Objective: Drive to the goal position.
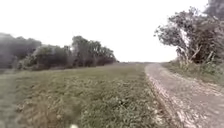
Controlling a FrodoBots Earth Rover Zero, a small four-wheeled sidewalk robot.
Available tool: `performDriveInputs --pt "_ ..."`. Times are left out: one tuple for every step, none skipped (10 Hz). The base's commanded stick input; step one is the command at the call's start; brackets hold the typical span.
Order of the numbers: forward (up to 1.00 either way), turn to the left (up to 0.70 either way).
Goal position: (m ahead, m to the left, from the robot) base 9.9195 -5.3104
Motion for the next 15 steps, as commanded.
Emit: performDriveInputs --pt "0.65 0.0" --pt "0.65 0.0" --pt "0.65 0.0" --pt "0.65 0.0" --pt "0.68 0.0" --pt "0.7 0.0" --pt "0.7 0.0" --pt "0.7 0.0" --pt "0.7 -0.07" --pt "0.7 -0.3" --pt "0.7 -0.34" --pt "0.7 -0.34" --pt "0.7 -0.34" --pt "0.7 -0.34" --pt "0.7 -0.34"
